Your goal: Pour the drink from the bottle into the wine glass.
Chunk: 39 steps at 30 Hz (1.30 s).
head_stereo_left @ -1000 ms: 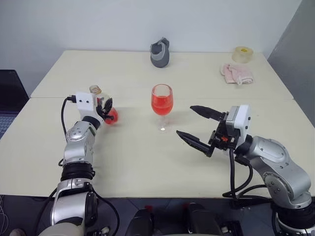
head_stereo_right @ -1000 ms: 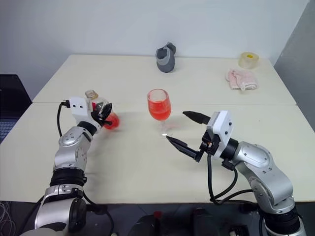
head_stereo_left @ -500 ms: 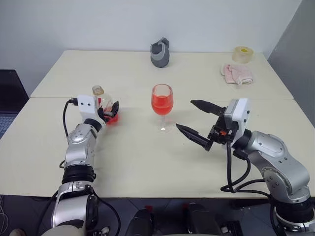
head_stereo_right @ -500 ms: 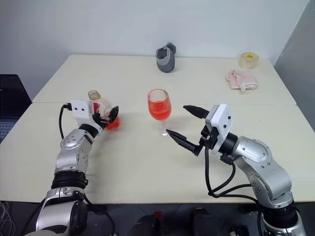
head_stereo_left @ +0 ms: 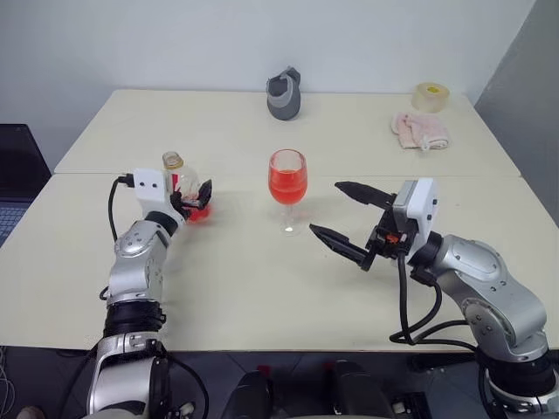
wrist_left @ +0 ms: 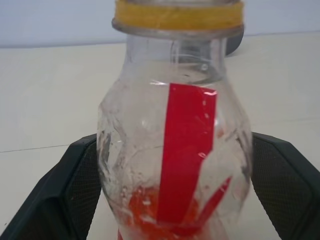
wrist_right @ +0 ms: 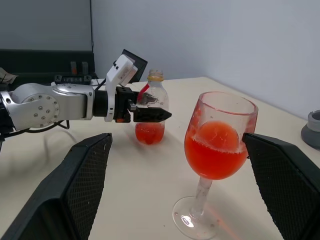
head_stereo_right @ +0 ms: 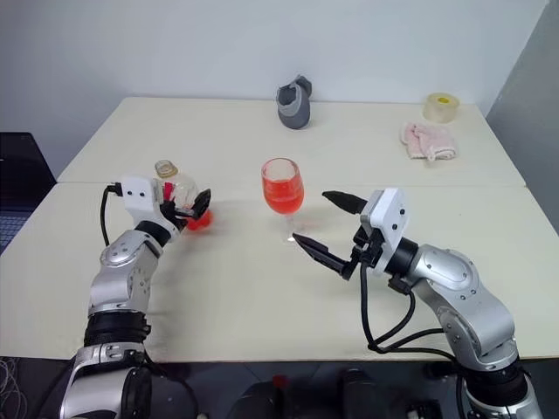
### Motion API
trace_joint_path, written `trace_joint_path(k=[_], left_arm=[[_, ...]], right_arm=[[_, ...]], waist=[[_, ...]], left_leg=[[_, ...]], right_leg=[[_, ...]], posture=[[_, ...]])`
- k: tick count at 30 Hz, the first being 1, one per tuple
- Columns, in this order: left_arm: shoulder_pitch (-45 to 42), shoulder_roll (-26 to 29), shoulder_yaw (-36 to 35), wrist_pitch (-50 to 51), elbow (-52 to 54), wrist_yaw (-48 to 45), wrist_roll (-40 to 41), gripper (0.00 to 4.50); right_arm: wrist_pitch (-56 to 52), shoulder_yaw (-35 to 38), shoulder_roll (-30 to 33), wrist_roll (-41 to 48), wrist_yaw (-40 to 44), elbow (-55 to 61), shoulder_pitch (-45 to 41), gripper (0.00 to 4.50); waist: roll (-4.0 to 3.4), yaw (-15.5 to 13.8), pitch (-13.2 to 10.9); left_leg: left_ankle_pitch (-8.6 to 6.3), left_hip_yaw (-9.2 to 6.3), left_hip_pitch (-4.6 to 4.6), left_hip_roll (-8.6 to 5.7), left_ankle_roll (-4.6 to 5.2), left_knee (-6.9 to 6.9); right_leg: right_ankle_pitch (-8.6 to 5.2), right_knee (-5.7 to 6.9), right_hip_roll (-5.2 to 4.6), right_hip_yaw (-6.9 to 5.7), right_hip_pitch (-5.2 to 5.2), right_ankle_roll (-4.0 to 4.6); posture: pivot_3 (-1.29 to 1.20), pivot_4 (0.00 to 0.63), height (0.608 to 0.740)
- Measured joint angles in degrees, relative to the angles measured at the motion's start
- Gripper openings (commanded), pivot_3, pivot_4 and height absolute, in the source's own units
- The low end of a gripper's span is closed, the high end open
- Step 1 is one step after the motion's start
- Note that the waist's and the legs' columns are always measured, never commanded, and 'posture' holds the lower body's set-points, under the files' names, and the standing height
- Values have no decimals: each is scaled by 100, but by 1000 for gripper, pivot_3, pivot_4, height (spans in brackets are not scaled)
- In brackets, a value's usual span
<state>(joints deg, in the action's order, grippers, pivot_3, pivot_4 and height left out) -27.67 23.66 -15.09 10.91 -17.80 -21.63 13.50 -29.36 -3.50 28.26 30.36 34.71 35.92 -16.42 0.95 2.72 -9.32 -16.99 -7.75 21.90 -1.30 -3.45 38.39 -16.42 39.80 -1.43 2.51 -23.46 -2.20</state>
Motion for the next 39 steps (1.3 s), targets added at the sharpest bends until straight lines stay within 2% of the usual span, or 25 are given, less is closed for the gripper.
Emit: trace_joint_path(k=[16, 23, 26, 31, 39], left_arm=[[1272, 62, -162, 1281, 2106, 210, 365, 4411], [2122, -121, -286, 2142, 3270, 366, 844, 4411], [2495, -282, -259, 2522, 3838, 530, 1026, 4411], [2749, -415, 208, 2735, 4317, 804, 887, 4411], [2663, -568, 950, 2435, 4262, 1247, 51, 4411]], right_arm=[[3, 15, 53, -7, -41, 243, 506, 4479], [-48, 73, 53, -59, -419, 551, 1125, 4479], [-271, 161, -73, -406, -1082, 724, 1425, 4479], [-810, 399, -714, -1173, -2560, 784, 1615, 4479], [-998, 454, -1406, -1959, -3537, 767, 2387, 4479]], waist=[[0, -14, 0], [0, -57, 0], [1, -89, 2], [0, -105, 7], [-5, -102, 13]], left_leg=[[-3, 1, -9, 6, 5, -17], [-2, -1, -13, 18, 4, -23], [-2, 2, -15, 16, 4, -23], [0, 11, -15, 4, 0, -26], [-2, 19, -21, 3, 2, -36]], right_leg=[[0, -18, -4, 1, 10, 0], [0, -30, -10, 0, 20, 0], [0, -31, -9, 0, 23, 0], [0, -35, -9, 1, 24, 0], [0, -40, 6, 4, 25, 1]], posture=[[0, 150, 740], [0, 150, 740], [0, 150, 740], [0, 150, 740], [0, 150, 740]])
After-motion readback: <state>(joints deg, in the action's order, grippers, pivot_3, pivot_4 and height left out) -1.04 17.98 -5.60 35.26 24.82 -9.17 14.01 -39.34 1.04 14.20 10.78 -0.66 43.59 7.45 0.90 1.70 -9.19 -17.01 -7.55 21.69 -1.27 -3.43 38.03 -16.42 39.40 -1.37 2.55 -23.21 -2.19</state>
